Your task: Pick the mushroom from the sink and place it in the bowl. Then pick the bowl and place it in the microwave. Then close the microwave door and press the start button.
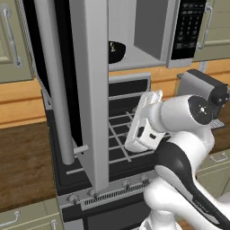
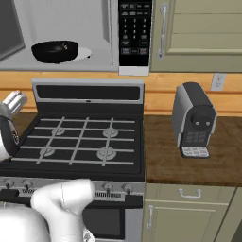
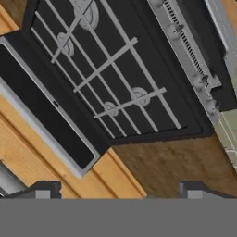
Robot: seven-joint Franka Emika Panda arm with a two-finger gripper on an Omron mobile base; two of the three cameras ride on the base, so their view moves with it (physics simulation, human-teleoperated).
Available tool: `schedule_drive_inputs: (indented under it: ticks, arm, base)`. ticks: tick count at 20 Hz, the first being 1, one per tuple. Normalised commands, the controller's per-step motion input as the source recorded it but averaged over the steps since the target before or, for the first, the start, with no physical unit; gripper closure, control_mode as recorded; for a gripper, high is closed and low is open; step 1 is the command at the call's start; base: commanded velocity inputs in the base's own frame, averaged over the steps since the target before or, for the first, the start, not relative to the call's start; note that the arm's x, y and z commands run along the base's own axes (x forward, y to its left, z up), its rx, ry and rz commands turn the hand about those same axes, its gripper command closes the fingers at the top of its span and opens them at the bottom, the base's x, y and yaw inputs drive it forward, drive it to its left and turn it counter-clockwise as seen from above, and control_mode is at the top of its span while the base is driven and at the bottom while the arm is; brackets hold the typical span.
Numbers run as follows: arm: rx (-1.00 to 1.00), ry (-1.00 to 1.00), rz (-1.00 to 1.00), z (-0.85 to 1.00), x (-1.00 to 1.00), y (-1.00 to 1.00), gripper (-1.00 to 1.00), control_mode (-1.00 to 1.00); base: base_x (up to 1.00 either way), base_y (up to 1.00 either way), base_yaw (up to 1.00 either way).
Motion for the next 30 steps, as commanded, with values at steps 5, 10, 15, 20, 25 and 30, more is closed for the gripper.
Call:
schedule_drive_inputs:
  ticks: [5, 10, 15, 20, 25, 30]
  arm:
    - [-0.24, -0.08, 0.28, -0.33, -1.0, 0.06, -1.0, -1.0]
    - [-0.31, 0.03, 0.09, -0.06, -1.0, 0.2, -1.0, -1.0]
    - [-0.34, 0.11, 0.0, -0.4, -0.92, 0.07, -1.0, -1.0]
    - [-0.24, -0.02, 0.0, -0.43, -0.73, 0.18, -1.0, -1.0]
    - [-0.26, -0.14, 0.0, -0.3, -0.46, 0.73, -1.0, -1.0]
    - [-0.19, -0.1, 0.0, 0.06, -0.04, 1.0, -1.0, -1.0]
  base:
    - [0.0, 0.0, 0.0]
    - [0.0, 0.0, 0.0]
    - [0.0, 0.0, 0.0]
    - [0.0, 0.0, 0.0]
    - [0.0, 0.0, 0.0]
    - [0.0, 0.0, 0.0]
